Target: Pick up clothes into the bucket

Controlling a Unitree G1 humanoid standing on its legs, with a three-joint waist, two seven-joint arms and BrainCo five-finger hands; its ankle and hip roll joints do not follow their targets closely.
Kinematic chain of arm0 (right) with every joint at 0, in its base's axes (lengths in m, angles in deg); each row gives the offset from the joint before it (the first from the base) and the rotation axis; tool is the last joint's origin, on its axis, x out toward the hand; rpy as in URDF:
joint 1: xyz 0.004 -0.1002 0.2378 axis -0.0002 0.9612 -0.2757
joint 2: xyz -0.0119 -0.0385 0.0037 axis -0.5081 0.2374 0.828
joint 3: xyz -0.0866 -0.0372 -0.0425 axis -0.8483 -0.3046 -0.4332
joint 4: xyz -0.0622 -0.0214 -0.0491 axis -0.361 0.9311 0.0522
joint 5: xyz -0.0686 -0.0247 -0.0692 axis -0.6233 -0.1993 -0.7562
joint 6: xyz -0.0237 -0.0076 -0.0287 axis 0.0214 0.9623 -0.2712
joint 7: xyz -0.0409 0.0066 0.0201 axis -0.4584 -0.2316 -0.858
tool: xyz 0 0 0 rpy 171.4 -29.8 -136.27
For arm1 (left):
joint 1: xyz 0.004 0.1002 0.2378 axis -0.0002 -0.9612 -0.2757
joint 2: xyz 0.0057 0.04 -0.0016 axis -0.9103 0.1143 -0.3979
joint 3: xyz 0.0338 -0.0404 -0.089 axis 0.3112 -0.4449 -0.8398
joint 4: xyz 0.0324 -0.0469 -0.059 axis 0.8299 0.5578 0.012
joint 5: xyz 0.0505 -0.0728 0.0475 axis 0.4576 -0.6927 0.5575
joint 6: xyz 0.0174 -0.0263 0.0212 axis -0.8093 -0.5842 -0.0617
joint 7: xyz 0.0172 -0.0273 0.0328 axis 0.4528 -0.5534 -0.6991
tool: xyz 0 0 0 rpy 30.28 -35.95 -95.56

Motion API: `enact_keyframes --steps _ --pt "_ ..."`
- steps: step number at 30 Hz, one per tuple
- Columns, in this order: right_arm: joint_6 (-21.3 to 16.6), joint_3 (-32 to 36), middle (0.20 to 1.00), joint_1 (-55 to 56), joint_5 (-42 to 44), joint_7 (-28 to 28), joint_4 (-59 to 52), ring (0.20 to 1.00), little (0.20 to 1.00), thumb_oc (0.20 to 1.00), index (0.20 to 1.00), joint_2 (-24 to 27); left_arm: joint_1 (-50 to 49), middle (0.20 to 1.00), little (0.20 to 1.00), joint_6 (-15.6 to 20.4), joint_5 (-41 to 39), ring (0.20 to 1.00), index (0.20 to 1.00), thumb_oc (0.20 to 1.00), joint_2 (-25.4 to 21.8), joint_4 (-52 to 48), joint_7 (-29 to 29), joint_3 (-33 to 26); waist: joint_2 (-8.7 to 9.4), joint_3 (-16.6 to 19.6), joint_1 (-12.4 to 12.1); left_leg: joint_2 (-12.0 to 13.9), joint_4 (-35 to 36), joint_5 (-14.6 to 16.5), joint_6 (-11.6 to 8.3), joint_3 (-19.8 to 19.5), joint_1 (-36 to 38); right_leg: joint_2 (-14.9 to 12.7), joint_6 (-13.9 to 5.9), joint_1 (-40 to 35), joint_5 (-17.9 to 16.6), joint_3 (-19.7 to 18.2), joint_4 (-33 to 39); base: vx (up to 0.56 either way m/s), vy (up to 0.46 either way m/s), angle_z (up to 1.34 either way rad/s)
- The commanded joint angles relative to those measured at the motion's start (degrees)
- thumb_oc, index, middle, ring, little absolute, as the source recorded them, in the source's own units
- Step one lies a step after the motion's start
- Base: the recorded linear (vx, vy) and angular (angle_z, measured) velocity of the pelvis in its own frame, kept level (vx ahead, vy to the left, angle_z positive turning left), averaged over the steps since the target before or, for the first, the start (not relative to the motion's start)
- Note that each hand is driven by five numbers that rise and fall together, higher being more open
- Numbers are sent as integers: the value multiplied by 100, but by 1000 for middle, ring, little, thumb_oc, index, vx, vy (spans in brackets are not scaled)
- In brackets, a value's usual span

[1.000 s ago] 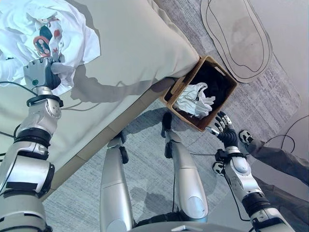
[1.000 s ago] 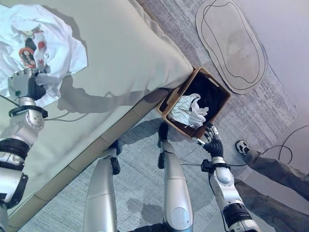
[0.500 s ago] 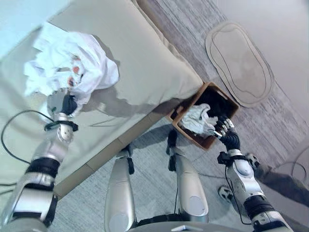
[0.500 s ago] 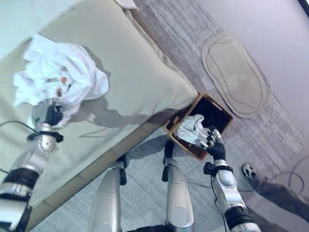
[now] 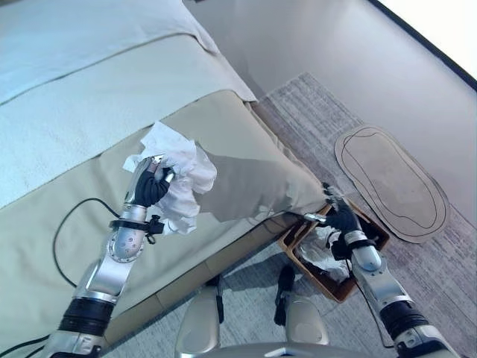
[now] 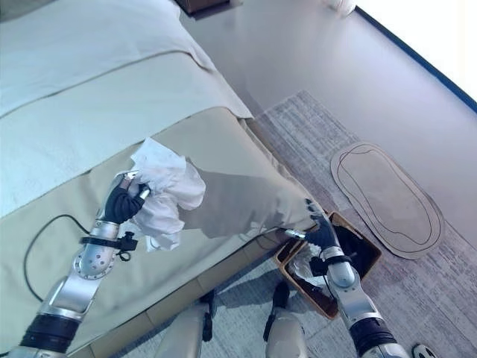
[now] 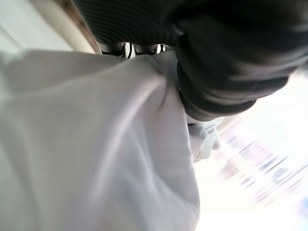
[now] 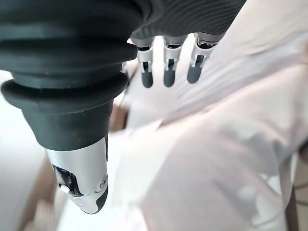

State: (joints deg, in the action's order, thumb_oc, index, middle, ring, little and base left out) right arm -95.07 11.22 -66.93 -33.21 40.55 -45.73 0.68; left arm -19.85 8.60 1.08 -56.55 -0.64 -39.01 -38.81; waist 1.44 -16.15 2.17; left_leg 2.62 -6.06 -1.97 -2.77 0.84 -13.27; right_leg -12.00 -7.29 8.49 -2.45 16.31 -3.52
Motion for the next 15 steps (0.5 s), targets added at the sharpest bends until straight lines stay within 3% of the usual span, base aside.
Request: enact_keyframes --steps 1,2,5,15 --pt "-259 -450 1000 -452 -766 -118 -264 1000 1000 1000 1000 136 182 200 200 569 -908 200 200 200 16 -581 375 243 73 498 -37 118 70 -93 -10 -4 -141 -259 -286 49 -245 -63 -15 62 -61 -3" --pt "-249 -834 1000 -668 -948 -51 -271 1000 1000 1000 1000 23 269 200 200 541 -1367 200 200 200 85 -822 632 471 45 597 -62 135 134 -95 -14 19 -11 -234 -278 -59 -229 -60 32 43 -48 -4" --pt "-264 -1257 1000 -869 -1114 160 -417 1000 1000 1000 1000 -107 367 200 200 460 -1693 200 200 200 158 -1076 869 675 14 714 -77 172 289 -130 -45 58 180 -180 -261 -209 -201 -65 117 51 -53 -6" --pt "-289 -2054 1000 -1139 -563 856 -971 1000 1000 1000 1000 -510 810 200 200 317 -1941 200 200 200 414 -1405 1084 1269 -97 949 -86 194 567 -171 -76 64 570 -97 -222 -496 -96 -31 165 63 -28 0"
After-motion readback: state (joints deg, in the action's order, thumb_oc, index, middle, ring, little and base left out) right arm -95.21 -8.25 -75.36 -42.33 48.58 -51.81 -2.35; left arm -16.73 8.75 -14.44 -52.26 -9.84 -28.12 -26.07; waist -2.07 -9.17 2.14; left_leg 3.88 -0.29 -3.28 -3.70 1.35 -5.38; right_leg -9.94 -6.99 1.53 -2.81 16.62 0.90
